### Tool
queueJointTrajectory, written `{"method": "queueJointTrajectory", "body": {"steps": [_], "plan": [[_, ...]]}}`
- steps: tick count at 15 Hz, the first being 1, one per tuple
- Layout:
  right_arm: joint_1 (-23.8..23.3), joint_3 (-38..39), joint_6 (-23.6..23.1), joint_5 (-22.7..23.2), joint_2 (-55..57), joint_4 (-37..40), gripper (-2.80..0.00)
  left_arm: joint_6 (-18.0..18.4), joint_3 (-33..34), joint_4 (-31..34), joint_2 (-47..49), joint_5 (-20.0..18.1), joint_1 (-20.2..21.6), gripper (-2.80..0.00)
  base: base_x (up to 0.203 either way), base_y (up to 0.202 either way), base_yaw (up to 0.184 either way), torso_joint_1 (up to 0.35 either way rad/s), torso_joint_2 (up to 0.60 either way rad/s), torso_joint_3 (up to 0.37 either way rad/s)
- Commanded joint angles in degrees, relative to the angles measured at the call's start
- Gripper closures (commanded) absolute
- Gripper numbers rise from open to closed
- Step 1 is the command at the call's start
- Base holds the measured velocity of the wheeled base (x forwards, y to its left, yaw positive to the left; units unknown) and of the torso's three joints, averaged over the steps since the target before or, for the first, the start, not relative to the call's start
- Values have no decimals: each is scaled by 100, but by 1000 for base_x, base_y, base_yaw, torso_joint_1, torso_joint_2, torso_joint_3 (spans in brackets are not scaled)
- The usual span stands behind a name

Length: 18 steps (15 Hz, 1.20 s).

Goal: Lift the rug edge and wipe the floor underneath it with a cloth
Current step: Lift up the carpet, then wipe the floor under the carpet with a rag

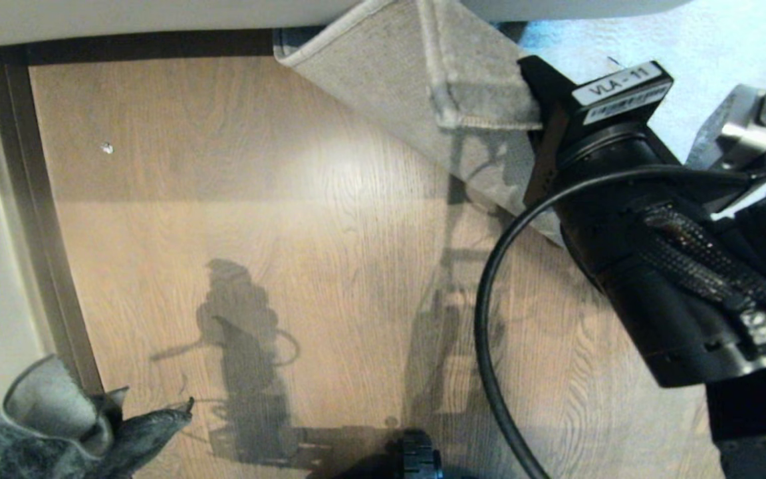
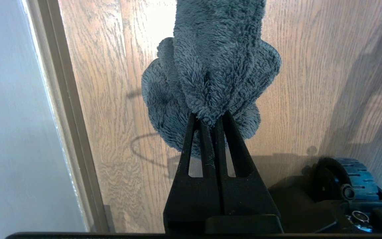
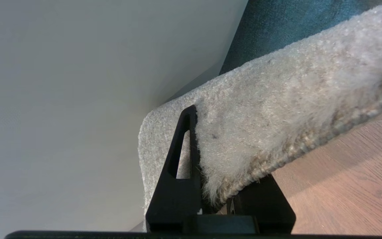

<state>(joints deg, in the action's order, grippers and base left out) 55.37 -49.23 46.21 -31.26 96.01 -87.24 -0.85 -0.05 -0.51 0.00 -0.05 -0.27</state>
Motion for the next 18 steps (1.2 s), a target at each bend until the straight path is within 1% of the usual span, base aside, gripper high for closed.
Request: {"method": "queueJointTrajectory", "body": {"steps": [1,3,9,12,14,15,18], "plan": [[0,-21,28,-4,76,-250,0,-19,-4,-2,0,22,0,0,0,0,0,0,0,0],[0,-34,30,73,110,-253,0,-38,5,-2,0,5,0,0,0,0,0,0,0,0],[0,-172,46,85,278,-259,0,-65,-4,19,0,-21,0,0,0,0,0,0,0,0],[0,-324,46,85,419,-251,0,-55,-100,314,0,-30,0,0,0,0,0,0,0,0],[0,-402,37,85,480,-259,0,-47,-101,315,0,-30,0,0,0,0,0,0,0,0],[0,-412,28,85,489,-252,0,-31,-102,315,0,-30,0,0,0,0,0,0,0,0],[5,-412,28,88,507,-254,0,196,-151,315,0,-106,0,0,0,0,0,0,0,0]]}}
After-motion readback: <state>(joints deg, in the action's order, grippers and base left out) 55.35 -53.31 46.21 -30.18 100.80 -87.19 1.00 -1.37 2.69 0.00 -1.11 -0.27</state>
